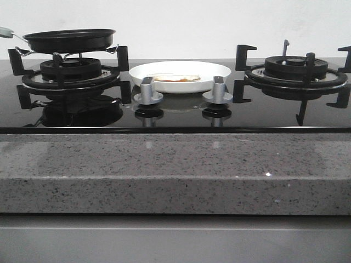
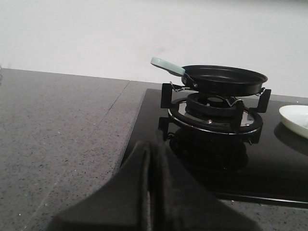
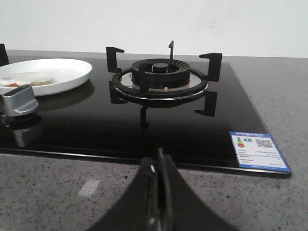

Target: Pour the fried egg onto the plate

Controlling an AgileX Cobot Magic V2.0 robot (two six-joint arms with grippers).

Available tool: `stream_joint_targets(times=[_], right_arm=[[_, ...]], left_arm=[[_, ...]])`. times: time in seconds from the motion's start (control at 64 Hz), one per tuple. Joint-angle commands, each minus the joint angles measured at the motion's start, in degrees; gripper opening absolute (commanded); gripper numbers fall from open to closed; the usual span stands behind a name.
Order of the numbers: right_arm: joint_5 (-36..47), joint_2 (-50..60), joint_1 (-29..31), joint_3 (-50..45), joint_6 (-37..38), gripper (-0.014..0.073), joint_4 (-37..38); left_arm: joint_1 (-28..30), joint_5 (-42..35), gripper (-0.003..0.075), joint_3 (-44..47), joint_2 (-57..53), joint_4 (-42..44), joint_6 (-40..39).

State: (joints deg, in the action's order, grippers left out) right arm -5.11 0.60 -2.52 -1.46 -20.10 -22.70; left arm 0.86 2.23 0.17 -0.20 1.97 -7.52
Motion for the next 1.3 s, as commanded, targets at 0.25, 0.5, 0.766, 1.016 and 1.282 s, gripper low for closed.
stream_joint_targets(times=[0.25,0.5,0.766,1.016,1.282], right_arm=[[5.1,0.9,0.1,0.2,18.6,-0.0067,18.9],[5.6,0.9,0.1,0.2,18.8,-0.0067,18.7],[6.3,0.9,0.1,0.2,20.5,-0.0067,18.7],[9.2,0.9,0.1,0.2,20.7,-0.0067,18.1],[10.8,0.9,0.1,0.2,20.7,-0.0067,18.1]], left_arm=[[-0.3,-5.1,-0.0020,0.4,-0.9,-0.4,-0.2],[-0.3,-5.1,-0.0020,0.4,-0.9,-0.4,-0.2],[-0.3,-5.1,-0.0020,0.4,-0.9,-0.4,-0.2],[-0.3,-5.1,-0.0020,0.4,-0.9,-0.4,-0.2],[-0.3,-5.1,-0.0020,0.4,-0.9,-0.4,-0.2]])
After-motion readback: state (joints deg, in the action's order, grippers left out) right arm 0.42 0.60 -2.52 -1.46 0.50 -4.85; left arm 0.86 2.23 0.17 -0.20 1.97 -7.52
